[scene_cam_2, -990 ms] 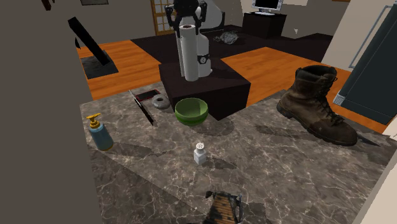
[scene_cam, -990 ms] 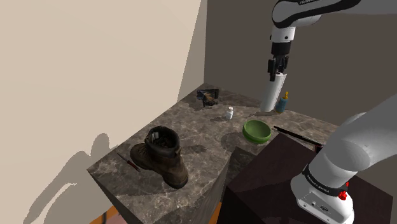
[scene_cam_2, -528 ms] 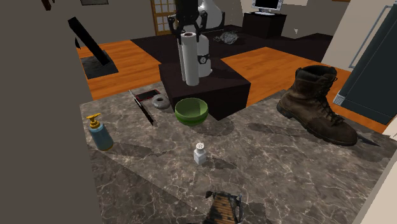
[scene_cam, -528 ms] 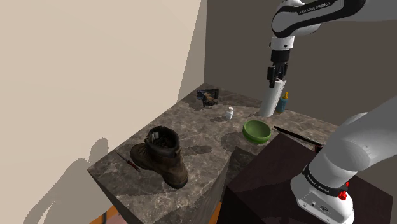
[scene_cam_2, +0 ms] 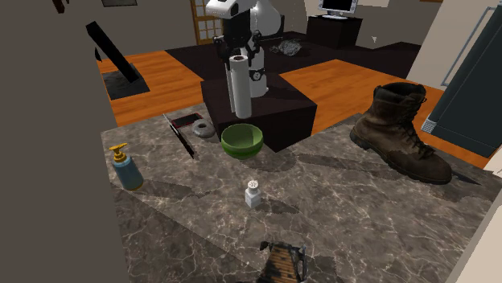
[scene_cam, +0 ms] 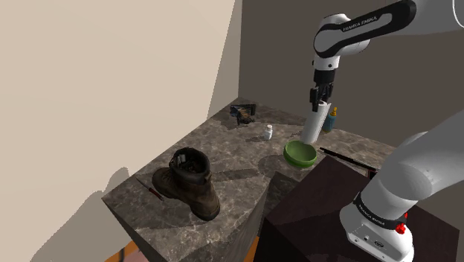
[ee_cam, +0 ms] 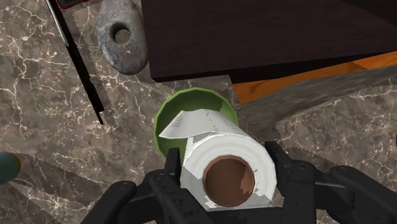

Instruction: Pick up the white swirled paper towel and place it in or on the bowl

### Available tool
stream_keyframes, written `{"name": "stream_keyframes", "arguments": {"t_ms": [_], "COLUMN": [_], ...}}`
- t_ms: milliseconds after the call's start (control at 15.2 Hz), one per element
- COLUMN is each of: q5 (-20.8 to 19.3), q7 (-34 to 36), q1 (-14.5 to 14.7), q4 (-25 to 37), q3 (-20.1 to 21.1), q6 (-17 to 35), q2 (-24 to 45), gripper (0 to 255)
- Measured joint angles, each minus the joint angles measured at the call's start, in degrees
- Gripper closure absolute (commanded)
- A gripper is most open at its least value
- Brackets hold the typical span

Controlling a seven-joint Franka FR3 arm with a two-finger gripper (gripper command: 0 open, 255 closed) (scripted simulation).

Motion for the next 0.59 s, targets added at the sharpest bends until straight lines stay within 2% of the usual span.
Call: {"name": "stream_keyframes", "arguments": {"t_ms": [594], "q5": [0.36], "q7": [-0.45], "q1": [0.07], "q4": [-4.26], "q3": [-0.76], "q6": [7.61], "q2": [3.44], "gripper": [255]}}
